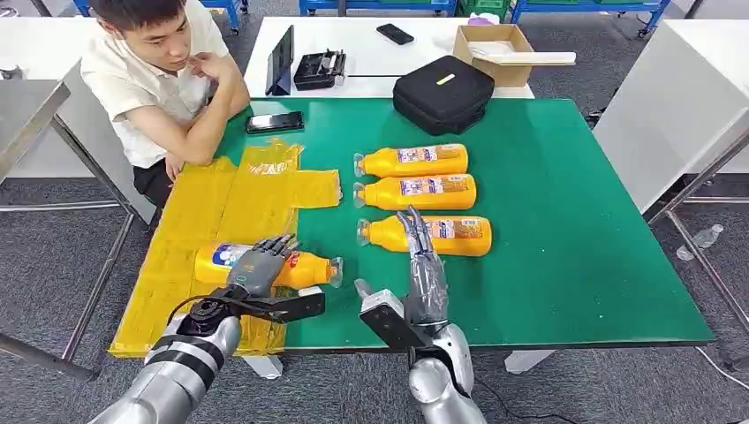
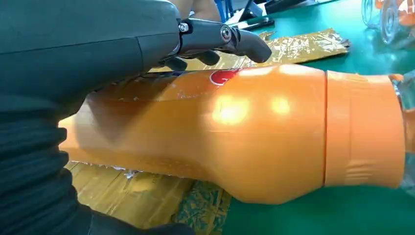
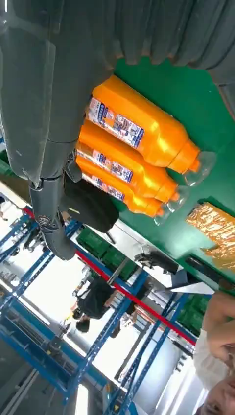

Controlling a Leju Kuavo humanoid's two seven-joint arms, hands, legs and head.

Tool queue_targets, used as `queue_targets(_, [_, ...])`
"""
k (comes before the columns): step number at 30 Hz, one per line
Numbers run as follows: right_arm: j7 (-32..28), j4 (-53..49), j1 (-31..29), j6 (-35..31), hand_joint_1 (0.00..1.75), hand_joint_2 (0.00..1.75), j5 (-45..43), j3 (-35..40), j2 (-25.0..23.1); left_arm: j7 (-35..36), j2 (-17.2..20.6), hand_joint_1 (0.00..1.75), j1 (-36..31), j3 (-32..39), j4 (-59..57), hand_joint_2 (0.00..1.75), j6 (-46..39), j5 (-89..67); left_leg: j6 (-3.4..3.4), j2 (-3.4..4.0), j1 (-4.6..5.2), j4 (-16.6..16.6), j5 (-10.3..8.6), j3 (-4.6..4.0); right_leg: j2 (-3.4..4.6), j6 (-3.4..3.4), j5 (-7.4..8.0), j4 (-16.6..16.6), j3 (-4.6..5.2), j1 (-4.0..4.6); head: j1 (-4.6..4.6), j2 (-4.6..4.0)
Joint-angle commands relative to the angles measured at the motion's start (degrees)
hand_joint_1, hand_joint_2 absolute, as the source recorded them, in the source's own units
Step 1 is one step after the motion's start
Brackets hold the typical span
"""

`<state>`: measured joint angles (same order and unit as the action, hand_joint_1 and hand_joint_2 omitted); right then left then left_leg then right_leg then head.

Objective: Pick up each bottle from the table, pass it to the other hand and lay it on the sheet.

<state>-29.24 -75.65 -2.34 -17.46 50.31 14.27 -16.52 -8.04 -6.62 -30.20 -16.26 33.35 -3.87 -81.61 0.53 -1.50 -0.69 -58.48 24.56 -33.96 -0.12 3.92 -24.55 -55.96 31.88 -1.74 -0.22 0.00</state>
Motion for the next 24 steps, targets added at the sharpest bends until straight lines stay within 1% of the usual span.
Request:
queue_targets(1, [-0.3,4.5,-1.3,-0.4,0.0,1.75,0.4,-1.6,0.3,-0.7,1.8,0.0,4.7,-5.1,-3.3,1.75,-2.7,0.1,-0.01,0.22,0.0,0.0,-0.19,-0.32,0.12,-0.15,0.18,0.0,0.46,0.02,0.0,0.0])
queue_targets(2, [-0.2,4.2,-1.0,-0.6,0.0,1.75,0.4,-1.7,0.2,-0.7,1.5,0.0,5.0,-5.2,-2.0,1.75,-4.0,0.2,-0.01,0.16,-0.01,0.0,-0.16,-0.18,0.09,-0.12,0.11,-0.1,0.27,0.02,0.0,0.0])
queue_targets(3, [0.1,3.3,-0.5,-1.0,0.0,1.75,0.7,-2.0,0.2,-0.6,0.8,0.0,5.7,-5.6,1.1,1.75,-5.2,0.3,0.08,0.25,-0.03,0.1,-0.36,-0.49,0.13,-0.24,0.28,0.0,0.57,0.04,0.0,0.0])
queue_targets(5, [0.1,2.9,-0.3,-1.0,0.0,1.75,0.7,-2.1,0.3,0.2,0.4,0.0,6.0,-6.0,2.8,1.75,-4.4,0.2,0.11,0.09,0.0,0.0,-0.3,-0.27,0.02,-0.22,0.18,0.0,0.35,0.01,0.0,0.0])
queue_targets(6, [0.1,2.9,-0.3,-1.0,0.0,1.75,0.7,-2.1,0.3,0.2,0.4,0.0,6.0,-6.0,2.8,1.75,-4.4,0.2,0.12,0.19,-0.02,0.1,-0.35,-0.34,0.09,-0.28,0.25,0.1,0.46,0.03,0.0,0.0])
queue_targets(8, [0.1,2.9,-0.3,-1.0,0.0,1.75,0.7,-2.1,0.3,0.1,0.5,0.0,6.0,-6.0,2.8,1.75,-4.4,0.2,0.12,0.05,-0.01,0.0,-0.23,-0.2,-0.01,-0.19,0.1,0.0,0.26,0.02,0.0,0.0])
queue_targets(9, [0.3,2.8,-0.2,-1.0,0.0,1.75,0.9,-2.3,0.2,0.2,0.4,0.0,6.6,-5.7,4.2,1.75,-5.6,0.6,0.12,0.04,0.01,0.0,-0.21,-0.12,-0.02,-0.19,0.07,0.0,0.18,0.0,0.0,0.0])
queue_targets(10, [0.6,2.5,0.0,-1.0,0.0,1.75,1.2,-2.5,0.1,0.2,0.2,0.0,7.2,-6.4,6.3,1.75,-6.9,-0.1,0.13,0.14,-0.03,0.1,-0.32,-0.37,0.04,-0.27,0.22,0.1,0.44,0.04,0.0,0.0])
queue_targets(12, [1.0,1.1,1.0,-1.3,0.0,1.75,1.8,-2.8,-0.1,1.1,-0.9,0.0,9.4,-7.3,13.3,1.75,-8.8,-1.5,0.12,0.18,-0.01,0.1,-0.29,-0.41,0.05,-0.3,0.2,0.1,0.49,0.03,0.0,0.0])
queue_targets(14, [1.4,-0.5,2.1,-1.2,0.0,1.75,2.5,-2.7,-0.3,2.5,-1.6,0.0,11.5,-8.8,20.4,1.75,-8.9,-3.6,0.12,0.03,0.02,0.0,-0.19,-0.29,-0.05,-0.21,0.07,0.0,0.35,0.0,0.0,0.0])
queue_targets(15, [1.9,-1.3,2.6,-1.3,0.0,1.75,3.1,-2.6,-0.4,3.2,-2.1,0.0,12.6,-9.6,24.1,1.75,-9.4,-4.7,0.12,0.11,0.01,0.0,-0.19,-0.33,0.0,-0.25,0.1,0.0,0.42,0.01,0.0,0.0])
queue_targets(17, [2.6,-2.4,3.3,-1.3,0.0,1.75,3.7,-2.5,-0.6,4.1,-2.7,0.0,14.0,-10.9,29.6,1.75,-10.5,-6.6,0.15,-0.07,0.01,-0.1,-0.15,-0.44,-0.18,-0.1,0.09,0.0,0.47,0.0,0.02,0.0])
queue_targets(18, [2.6,-2.6,3.3,-1.3,0.0,1.75,3.8,-2.5,-0.6,4.4,-2.7,0.0,14.1,-11.0,30.3,1.75,-10.2,-6.8,0.15,-0.02,0.04,-0.1,-0.15,-0.47,-0.1,0.0,0.19,0.0,0.48,-0.03,0.0,0.0])
queue_targets(19, [2.6,-2.6,3.3,-1.3,0.0,1.75,3.8,-2.5,-0.6,4.4,-2.7,0.0,14.1,-11.0,30.3,1.75,-10.2,-6.8,0.18,0.05,0.01,-0.1,-0.14,-0.69,-0.07,-0.06,0.22,0.0,0.59,0.01,0.0,0.0])
queue_targets(20, [2.6,-2.6,3.3,-1.3,0.0,1.75,3.8,-2.5,-0.6,4.4,-2.6,0.0,14.1,-10.9,30.3,1.75,-10.2,-6.7,0.21,0.12,-0.01,-0.1,-0.17,-0.85,-0.01,-0.05,0.33,0.0,0.37,0.03,0.0,0.0])
queue_targets(21, [2.6,-2.6,3.3,-1.3,0.0,1.75,3.8,-2.5,-0.6,4.4,-2.6,0.0,14.1,-10.9,30.3,1.75,-10.2,-6.7,0.21,0.26,-0.03,-0.1,-0.16,-0.99,0.03,-0.18,0.37,0.0,0.51,0.05,0.0,0.0])
queue_targets(24, [2.6,-2.5,3.3,-1.3,0.0,1.75,3.8,-2.5,-0.5,4.3,-2.2,0.0,14.3,-10.7,30.3,1.75,-10.5,-6.7,0.2,0.28,0.01,-0.1,-0.24,-1.28,0.03,0.01,0.43,0.0,0.82,-0.01,0.0,0.0])
